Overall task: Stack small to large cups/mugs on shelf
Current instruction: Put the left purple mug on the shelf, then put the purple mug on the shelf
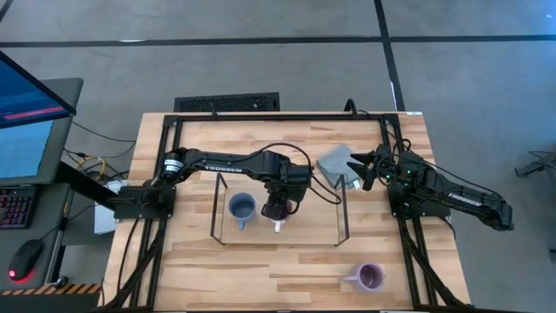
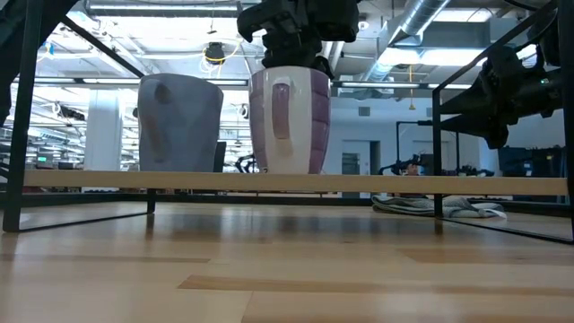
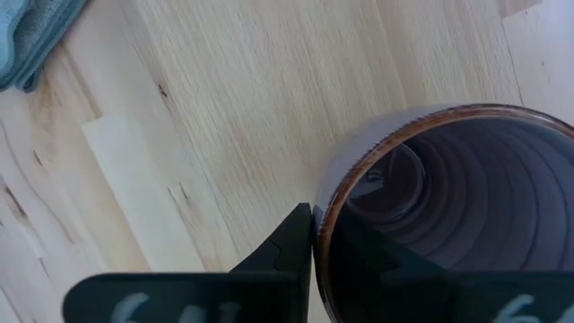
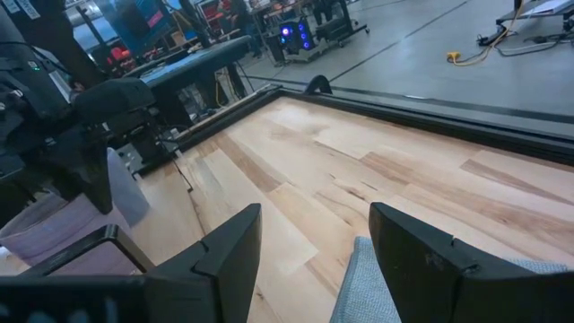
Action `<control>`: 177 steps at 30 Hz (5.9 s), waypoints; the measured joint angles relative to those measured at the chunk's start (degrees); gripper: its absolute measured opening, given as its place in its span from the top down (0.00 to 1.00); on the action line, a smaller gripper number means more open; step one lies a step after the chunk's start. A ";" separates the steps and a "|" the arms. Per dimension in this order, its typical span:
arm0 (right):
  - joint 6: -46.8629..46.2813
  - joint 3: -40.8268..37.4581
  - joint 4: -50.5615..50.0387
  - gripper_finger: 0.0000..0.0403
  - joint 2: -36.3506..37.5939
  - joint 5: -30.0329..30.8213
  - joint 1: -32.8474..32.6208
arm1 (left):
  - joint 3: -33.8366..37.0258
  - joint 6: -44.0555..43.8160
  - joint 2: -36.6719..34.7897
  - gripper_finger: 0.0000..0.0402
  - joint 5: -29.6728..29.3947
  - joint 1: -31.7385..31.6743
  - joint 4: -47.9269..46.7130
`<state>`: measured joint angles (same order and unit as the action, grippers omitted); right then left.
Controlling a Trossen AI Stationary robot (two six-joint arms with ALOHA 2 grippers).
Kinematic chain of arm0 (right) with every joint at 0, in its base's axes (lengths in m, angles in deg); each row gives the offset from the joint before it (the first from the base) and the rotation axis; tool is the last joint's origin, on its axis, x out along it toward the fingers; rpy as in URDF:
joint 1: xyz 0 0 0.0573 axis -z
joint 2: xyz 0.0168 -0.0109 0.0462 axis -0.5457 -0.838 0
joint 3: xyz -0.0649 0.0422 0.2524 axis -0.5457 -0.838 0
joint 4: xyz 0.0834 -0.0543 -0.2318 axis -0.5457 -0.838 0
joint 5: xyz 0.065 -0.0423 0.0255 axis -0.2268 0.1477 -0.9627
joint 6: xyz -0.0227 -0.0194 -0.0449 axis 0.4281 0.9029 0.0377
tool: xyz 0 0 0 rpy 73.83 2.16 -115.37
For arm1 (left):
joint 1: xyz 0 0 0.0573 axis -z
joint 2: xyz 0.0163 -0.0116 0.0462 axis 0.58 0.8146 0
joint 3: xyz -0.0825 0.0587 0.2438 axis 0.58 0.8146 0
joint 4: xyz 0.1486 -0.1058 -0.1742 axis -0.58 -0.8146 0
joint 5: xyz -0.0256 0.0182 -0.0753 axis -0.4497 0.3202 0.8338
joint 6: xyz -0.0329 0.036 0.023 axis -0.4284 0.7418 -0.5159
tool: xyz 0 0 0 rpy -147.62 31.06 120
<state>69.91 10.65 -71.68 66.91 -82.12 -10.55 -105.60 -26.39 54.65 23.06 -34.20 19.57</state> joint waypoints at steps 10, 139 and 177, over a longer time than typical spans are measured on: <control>-0.02 0.00 0.00 0.43 0.00 0.00 0.00 | 0.00 -0.44 0.00 0.82 0.21 0.00 -0.01; 2.99 -0.02 0.00 0.43 -2.58 0.15 -4.13 | 112.19 -11.93 -121.47 0.76 -7.50 -9.68 70.11; -10.67 14.01 0.02 0.43 -2.56 -3.05 -4.15 | 112.13 -1.43 -121.13 0.76 -7.62 -9.70 66.43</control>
<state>59.24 24.66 -71.66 64.35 -85.17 -14.70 6.53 -27.82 -66.48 15.43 -43.90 86.00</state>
